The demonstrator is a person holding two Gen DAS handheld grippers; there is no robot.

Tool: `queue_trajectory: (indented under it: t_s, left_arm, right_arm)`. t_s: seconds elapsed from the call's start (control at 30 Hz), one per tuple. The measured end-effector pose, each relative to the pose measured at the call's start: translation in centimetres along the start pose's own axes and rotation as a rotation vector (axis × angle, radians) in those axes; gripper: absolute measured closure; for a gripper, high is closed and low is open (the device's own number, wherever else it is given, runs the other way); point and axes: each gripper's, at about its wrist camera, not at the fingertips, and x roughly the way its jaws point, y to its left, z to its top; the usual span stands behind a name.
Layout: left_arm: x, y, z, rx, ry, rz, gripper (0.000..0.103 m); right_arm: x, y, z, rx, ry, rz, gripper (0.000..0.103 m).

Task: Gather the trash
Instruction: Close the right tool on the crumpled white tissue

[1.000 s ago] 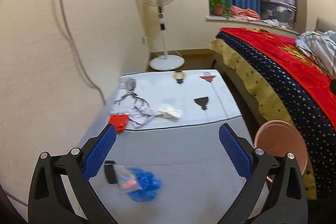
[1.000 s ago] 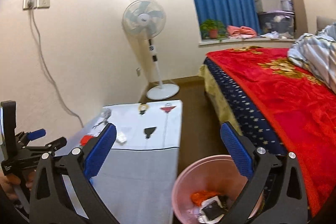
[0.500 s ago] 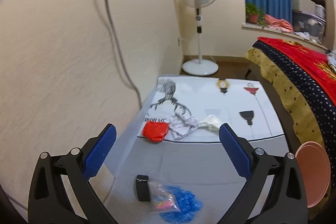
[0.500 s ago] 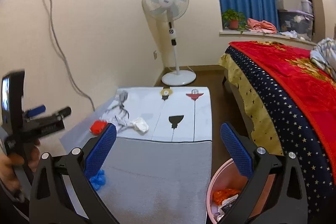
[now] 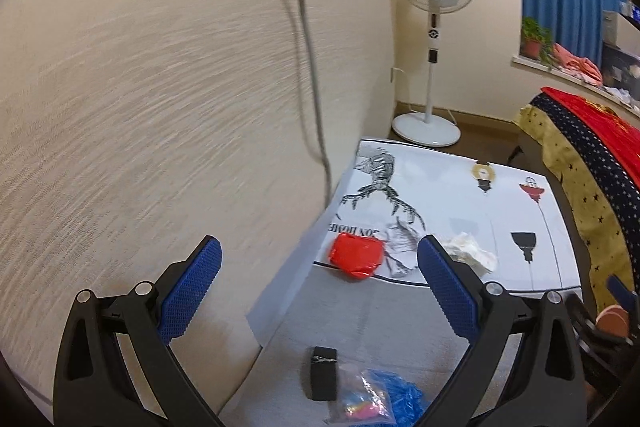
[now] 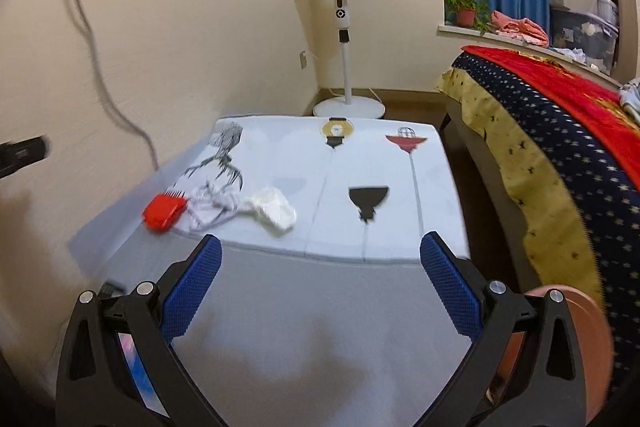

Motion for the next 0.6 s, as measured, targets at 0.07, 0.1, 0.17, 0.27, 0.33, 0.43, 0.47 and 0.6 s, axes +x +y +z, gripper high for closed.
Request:
queue_trajectory:
  t_s: [0.07, 0.1, 0.17, 0.27, 0.33, 0.43, 0.47, 0.6]
  left_arm:
    - [0.2, 0.5, 0.4, -0.028, 0.001, 0.006, 0.008]
    - [0.3, 0.7, 0.5, -0.044, -0.002, 0.007, 0.008]
    - [0.6, 0.9, 0.8, -0.062, 0.000, 0.013, 0.008]
    - [1.2, 0.8, 0.8, -0.063, 0.017, 0.007, 0.008]
    - [1.5, 0.9, 0.8, -0.063, 0.027, 0.002, 0.008]
    - [1.7, 1.1, 0.7, -0.075, 0.037, -0.003, 0.008]
    - [1.8, 1.2, 0.7, -0.079, 0.043, -0.005, 0.008]
    - [2.3, 1.2, 0.5, -0.078, 0.056, -0.010, 0.008]
  right_arm:
    - [2.7, 0.8, 0.5, -0.013, -0.025, -0.017, 0.005]
    - [3.7, 1.1, 0.9, -0.020, -0.027, -0.021, 0.006]
    - [6.4, 2.2, 1.4, -0.044, -0.010, -0.010, 0.009]
    - [9.5, 3.7, 1.7, -0.101, 0.014, 0.009, 0.032]
    - [11.6, 4.6, 1.7, -0.129, 0.055, 0.032, 0.040]
    - [14.0, 5.1, 1.4, -0.111, 0.100, 0.052, 0.038]
    - [14.5, 5.2, 1.3, -0.105, 0.111, 0.054, 0.038]
    - [16.4, 5.4, 0.4, -0.107, 0.174, 0.054, 0.039]
